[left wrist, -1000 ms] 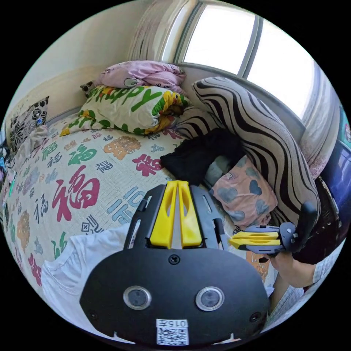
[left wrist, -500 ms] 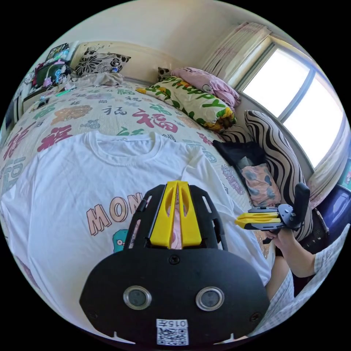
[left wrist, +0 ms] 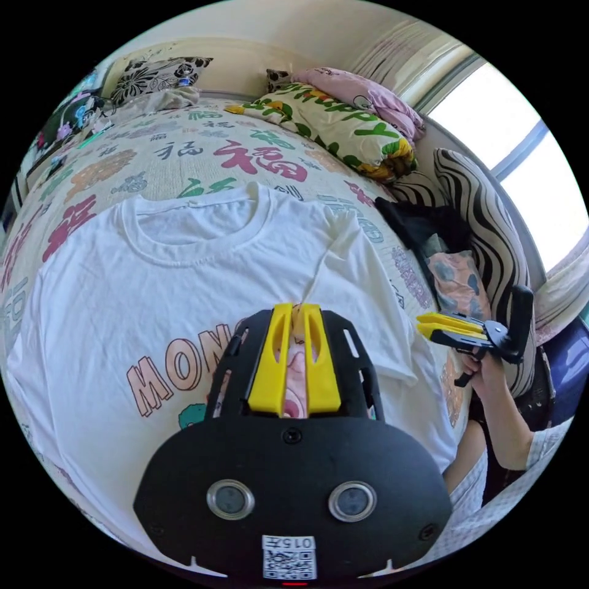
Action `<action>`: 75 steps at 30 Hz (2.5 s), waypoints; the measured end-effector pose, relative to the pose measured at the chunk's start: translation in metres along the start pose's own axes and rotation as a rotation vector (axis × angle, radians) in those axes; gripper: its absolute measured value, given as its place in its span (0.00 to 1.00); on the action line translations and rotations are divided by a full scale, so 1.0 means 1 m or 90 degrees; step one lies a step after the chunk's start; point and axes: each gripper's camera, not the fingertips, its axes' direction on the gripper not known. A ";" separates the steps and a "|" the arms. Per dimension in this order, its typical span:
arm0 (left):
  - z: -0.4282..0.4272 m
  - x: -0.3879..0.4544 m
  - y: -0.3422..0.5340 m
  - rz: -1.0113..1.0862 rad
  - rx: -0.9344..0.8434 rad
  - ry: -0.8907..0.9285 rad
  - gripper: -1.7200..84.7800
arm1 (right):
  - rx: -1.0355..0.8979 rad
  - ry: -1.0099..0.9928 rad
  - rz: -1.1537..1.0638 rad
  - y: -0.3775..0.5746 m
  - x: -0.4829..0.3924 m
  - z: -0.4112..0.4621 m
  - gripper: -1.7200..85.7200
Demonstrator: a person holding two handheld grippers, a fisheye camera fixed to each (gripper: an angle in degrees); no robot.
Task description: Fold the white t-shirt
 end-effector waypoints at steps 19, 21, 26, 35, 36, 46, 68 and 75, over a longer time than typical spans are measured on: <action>0.012 0.016 -0.110 0.107 -0.002 0.039 0.13 | 0.030 -0.053 -0.001 -0.021 0.060 0.022 0.08; 0.030 0.024 -0.122 0.106 -0.023 0.029 0.11 | -0.007 -0.032 -0.017 -0.027 0.060 0.036 0.07; 0.030 0.006 -0.126 0.013 0.038 0.066 0.03 | 0.008 -0.042 0.017 -0.024 0.078 0.041 0.02; 0.004 -0.030 -0.096 -0.087 0.099 0.133 0.13 | 0.052 -0.067 0.051 -0.010 0.098 0.055 0.06; -0.010 -0.029 -0.088 -0.080 0.115 0.134 0.13 | 0.066 -0.055 0.039 -0.006 0.096 0.051 0.08; -0.059 -0.004 0.005 0.019 0.009 -0.007 0.10 | -0.004 -0.045 -0.178 0.002 0.020 0.100 0.08; -0.125 0.087 0.068 0.002 0.036 -0.007 0.02 | -0.053 -0.048 -0.151 0.012 0.009 0.228 0.01; -0.143 0.144 0.094 0.091 -0.031 -0.127 0.05 | -0.091 -0.035 -0.153 0.012 -0.002 0.288 0.01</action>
